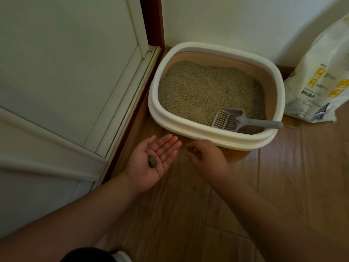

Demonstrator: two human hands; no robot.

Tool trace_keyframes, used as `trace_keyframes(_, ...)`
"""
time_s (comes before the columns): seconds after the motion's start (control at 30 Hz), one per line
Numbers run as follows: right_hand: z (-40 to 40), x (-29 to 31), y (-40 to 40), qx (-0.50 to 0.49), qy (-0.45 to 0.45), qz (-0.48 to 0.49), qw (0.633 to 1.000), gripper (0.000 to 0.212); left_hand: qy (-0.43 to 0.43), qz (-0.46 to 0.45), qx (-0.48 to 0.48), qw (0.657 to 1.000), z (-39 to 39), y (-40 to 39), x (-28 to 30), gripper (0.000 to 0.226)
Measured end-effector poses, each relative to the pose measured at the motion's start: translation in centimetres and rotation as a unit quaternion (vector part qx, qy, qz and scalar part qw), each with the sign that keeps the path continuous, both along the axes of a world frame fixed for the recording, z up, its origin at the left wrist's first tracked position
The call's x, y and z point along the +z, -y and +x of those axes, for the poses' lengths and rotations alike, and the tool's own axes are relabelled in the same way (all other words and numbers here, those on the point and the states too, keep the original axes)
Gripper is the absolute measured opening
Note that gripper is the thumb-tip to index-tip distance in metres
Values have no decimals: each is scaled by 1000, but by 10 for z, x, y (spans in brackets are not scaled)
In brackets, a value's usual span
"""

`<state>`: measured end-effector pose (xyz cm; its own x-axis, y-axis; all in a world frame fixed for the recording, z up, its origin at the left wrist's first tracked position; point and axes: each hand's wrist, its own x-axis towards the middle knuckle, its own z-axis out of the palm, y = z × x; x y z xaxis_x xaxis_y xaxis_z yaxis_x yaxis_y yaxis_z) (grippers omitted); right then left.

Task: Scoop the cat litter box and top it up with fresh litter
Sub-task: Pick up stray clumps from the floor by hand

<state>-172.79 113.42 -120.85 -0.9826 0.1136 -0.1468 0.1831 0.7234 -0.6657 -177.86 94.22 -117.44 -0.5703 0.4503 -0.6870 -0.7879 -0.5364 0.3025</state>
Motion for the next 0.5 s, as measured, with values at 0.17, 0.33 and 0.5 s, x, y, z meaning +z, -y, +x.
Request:
trace_keyframes(0.17, 0, 52, 17, 25, -52, -84, 995, 27, -1, -9, -10, 1000, 3, -10, -2, 45)
trace_keyframes(0.33, 5, 63, 25, 70, -49, -45, 995, 34, 0, 20, -54, 998, 11, -21, 2, 48)
trace_keyframes(0.5, 12, 62, 20, 92, -105, -16, 990, 35, -3, 39, -83, 996, 17, -28, 6, 54)
